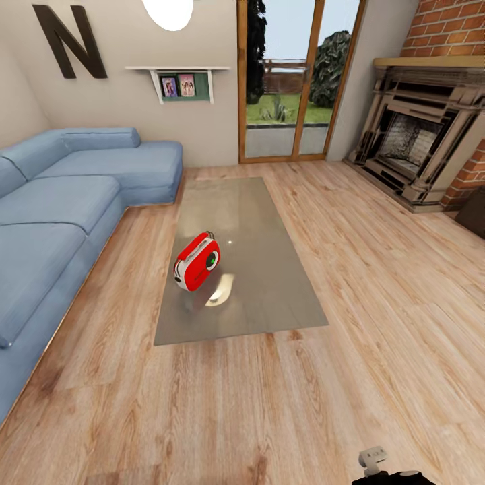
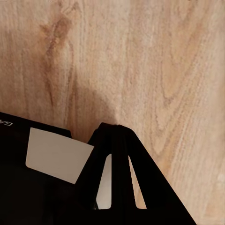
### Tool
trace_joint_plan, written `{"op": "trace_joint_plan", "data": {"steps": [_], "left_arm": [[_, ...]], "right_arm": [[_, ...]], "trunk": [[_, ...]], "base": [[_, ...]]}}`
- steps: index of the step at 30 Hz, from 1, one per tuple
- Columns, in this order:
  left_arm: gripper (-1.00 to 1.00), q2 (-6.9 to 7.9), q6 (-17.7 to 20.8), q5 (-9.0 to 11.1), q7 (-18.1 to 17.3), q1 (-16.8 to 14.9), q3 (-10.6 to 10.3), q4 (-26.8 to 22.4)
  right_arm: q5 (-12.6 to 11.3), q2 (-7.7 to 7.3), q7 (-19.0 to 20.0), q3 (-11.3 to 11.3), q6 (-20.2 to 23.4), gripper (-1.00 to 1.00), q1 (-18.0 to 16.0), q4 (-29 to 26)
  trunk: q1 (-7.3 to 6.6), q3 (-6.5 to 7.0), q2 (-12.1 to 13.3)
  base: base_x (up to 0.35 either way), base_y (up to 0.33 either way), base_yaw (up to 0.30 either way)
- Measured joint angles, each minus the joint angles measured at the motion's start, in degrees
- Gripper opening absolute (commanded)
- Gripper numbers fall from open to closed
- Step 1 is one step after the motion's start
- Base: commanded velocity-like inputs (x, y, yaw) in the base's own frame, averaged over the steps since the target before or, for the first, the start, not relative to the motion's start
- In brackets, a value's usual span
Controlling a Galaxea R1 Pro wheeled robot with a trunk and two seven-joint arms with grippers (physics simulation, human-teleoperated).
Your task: Turn on the radio receiver that's on the table in the living room.
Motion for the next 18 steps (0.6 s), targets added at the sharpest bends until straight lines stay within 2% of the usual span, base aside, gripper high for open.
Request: {"op": "trace_joint_plan", "data": {"steps": [18], "left_arm": [[1.0, -0.02, -0.01, -0.02, 0.0, -0.02, 0.0, 0.0]], "right_arm": [[-0.03, -0.02, 0.0, 0.02, -0.01, -1.0, 0.0, 0.05]], "trunk": [[0.0, 1.54, 0.0]], "base": [[0.0, 0.0, 0.0]]}}
